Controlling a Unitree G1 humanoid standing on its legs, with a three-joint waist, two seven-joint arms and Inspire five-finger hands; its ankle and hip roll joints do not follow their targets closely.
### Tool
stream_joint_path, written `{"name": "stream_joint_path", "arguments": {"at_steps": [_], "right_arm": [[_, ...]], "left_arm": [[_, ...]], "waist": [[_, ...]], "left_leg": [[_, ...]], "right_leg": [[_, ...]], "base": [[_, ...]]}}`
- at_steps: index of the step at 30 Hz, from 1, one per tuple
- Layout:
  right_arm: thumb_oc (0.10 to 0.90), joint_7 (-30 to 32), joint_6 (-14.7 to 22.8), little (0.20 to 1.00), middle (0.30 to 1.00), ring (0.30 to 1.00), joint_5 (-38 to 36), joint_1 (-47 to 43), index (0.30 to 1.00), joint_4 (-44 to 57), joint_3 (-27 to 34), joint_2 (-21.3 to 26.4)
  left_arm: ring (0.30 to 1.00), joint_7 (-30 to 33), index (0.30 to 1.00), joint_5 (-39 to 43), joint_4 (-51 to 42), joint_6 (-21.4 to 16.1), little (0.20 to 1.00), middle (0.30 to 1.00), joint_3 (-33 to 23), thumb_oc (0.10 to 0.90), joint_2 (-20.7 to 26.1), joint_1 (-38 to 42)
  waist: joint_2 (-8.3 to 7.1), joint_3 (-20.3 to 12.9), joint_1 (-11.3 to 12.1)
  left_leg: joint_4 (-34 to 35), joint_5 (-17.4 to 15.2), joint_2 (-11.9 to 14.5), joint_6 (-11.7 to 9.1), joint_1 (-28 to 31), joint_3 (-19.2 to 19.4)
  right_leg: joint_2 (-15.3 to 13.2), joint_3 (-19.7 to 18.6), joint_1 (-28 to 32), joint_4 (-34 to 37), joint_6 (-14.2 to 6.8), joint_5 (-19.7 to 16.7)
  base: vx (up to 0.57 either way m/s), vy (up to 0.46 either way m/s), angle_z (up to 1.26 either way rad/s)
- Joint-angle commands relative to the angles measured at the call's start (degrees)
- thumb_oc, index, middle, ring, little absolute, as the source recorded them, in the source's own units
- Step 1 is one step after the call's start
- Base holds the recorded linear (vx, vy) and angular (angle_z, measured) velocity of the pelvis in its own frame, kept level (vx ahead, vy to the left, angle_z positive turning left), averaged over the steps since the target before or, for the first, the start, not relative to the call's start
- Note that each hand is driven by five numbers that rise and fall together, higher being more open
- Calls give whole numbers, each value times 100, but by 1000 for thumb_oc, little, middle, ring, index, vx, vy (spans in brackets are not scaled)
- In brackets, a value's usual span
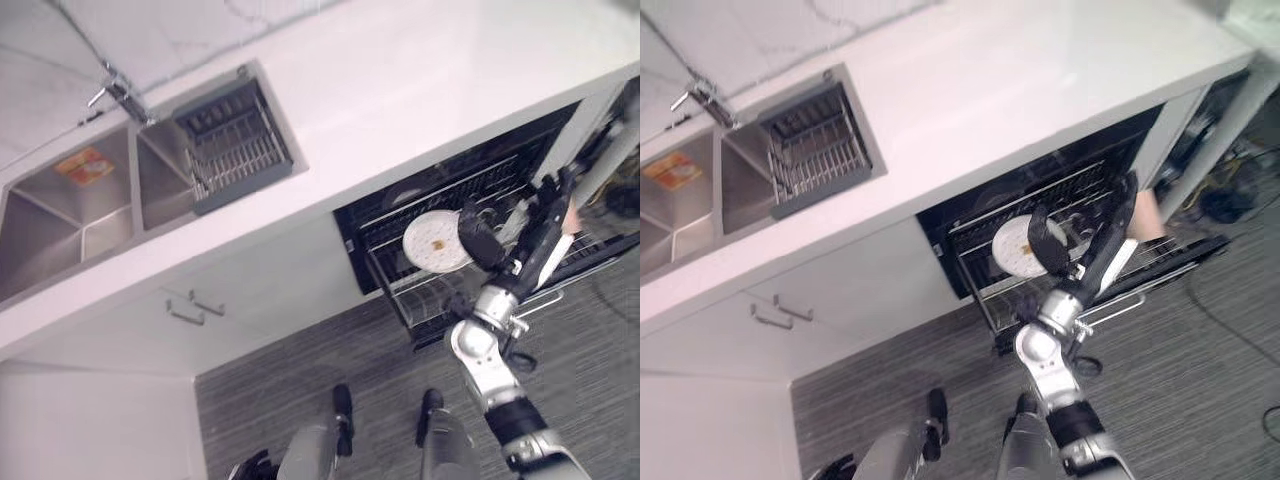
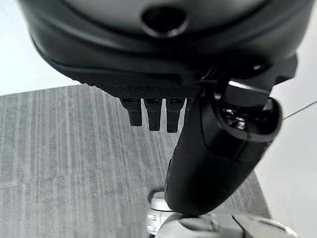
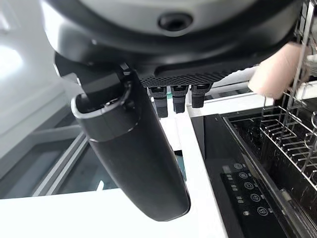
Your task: Place the dishes in the dishwasher.
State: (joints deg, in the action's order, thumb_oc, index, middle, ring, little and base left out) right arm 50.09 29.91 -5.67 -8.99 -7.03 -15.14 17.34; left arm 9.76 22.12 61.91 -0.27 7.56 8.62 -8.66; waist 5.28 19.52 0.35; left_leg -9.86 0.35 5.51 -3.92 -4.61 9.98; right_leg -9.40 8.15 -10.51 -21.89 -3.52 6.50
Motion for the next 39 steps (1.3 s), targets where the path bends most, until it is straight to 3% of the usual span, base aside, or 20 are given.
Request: {"name": "stream_joint_path", "arguments": {"at_steps": [1,3,8,9,12,15,17,24,26,27,28,32,33,35,36,39], "right_arm": [[800,-275,739,900,900,900,664,-514,900,1387,529,497],[800,-471,510,900,900,900,384,-27,900,1827,1023,775],[800,304,-74,900,900,900,524,591,900,1895,1993,1054],[800,833,94,900,900,900,78,1129,900,1324,2814,1100],[800,999,560,900,900,900,-999,1565,900,329,3576,887],[800,885,727,900,900,900,-1393,1754,900,-619,4016,760],[800,512,622,900,900,900,-1713,1779,900,-1476,4208,700],[800,-135,447,900,900,900,-2162,1435,900,-3036,3593,572],[800,-719,197,900,900,900,-2100,1252,900,-3285,3283,663],[800,-1407,-278,900,900,900,-1810,1071,900,-3364,2932,819],[800,-1554,-425,900,900,900,-1865,876,900,-3342,2609,937],[800,-1781,-856,900,900,900,-1524,34,900,-3520,1596,1286],[800,-2307,-1290,900,900,900,-1667,-403,900,-3659,1265,1435],[800,-2892,-1773,900,900,900,-1703,-1082,900,-3969,778,1540],[800,-2972,-1884,900,900,900,-1636,-1665,900,-4247,431,1603],[800,-2951,-1978,900,900,900,-1741,-2208,900,-4507,285,1701]], "left_arm": [[900,54,900,-372,-86,-33,900,900,321,800,-48,-256],[900,15,900,-198,-194,-75,900,900,137,800,-71,-423],[900,-9,900,152,-207,-197,900,900,-152,800,-87,-612],[900,-171,900,82,17,-326,900,900,-465,800,-13,-621],[900,-298,900,61,166,-270,900,900,-636,800,146,-552],[900,-392,900,17,267,-168,900,900,-619,800,298,-394],[900,-423,900,52,385,-126,900,900,-477,800,396,-179],[900,-361,900,357,497,58,900,900,-49,800,369,522],[900,-340,900,487,504,117,900,900,51,800,326,655],[900,-306,900,624,461,206,900,900,107,800,321,765],[900,-296,900,722,374,243,900,900,122,800,347,831],[900,-95,900,931,112,178,900,900,207,800,488,1223],[900,16,900,1035,1,244,900,900,242,800,565,1384],[900,186,900,1210,-58,378,900,900,266,800,665,1596],[900,318,900,1243,-73,517,900,900,260,800,743,1752],[900,418,900,1220,-4,569,900,900,260,800,764,1878]], "waist": [[-191,-323,-101],[-275,-400,-217],[-394,-461,-420],[-485,-544,-582],[-541,-612,-741],[-525,-603,-799],[-466,-539,-816],[-171,-245,-807],[-38,-108,-785],[25,-7,-755],[42,79,-711],[21,475,-461],[16,635,-301],[-7,826,-80],[26,907,113],[75,951,290]], "left_leg": [[-733,-805,7,32,-294,-231],[-733,-843,50,36,-215,-181],[-733,-907,154,38,-81,-59],[-733,-931,235,27,-38,13],[-733,-949,305,41,25,90],[-733,-935,337,52,88,91],[-733,-930,312,85,159,22],[-733,-829,218,77,56,-189],[-733,-790,188,82,14,-239],[-733,-774,142,97,-47,-284],[-733,-749,115,111,-120,-315],[-733,-528,70,210,-631,-435],[-733,-408,1,274,-872,-512],[-733,-280,-116,324,-1095,-614],[-733,-176,-169,347,-1272,-699],[-733,-89,-215,375,-1430,-766]], "right_leg": [[-119,-233,261,470,-375,-39],[-76,-280,287,470,-375,-9],[-12,-341,389,470,-374,58],[35,-357,429,470,-389,81],[89,-347,510,470,-369,116],[133,-291,624,470,-313,130],[175,-230,753,470,-222,166],[197,-72,740,470,-59,156],[190,-15,732,470,-19,154],[177,2,661,382,8,214],[156,-5,569,296,39,261],[118,11,-152,-474,122,465],[116,35,-458,-823,167,543],[84,61,-720,-1218,210,673],[82,124,-889,-1445,232,722],[78,186,-1026,-1675,254,791]], "base": [[77,-76,-29],[25,-70,-19],[0,-53,-19],[-25,-100,-12],[-16,-80,-8],[4,-39,-7],[13,-24,-5],[-46,46,0],[-67,142,4],[-109,99,4],[-162,50,13],[-251,-68,29],[-295,-148,30],[-162,-167,42],[-63,-137,72],[-4,-78,41]]}}
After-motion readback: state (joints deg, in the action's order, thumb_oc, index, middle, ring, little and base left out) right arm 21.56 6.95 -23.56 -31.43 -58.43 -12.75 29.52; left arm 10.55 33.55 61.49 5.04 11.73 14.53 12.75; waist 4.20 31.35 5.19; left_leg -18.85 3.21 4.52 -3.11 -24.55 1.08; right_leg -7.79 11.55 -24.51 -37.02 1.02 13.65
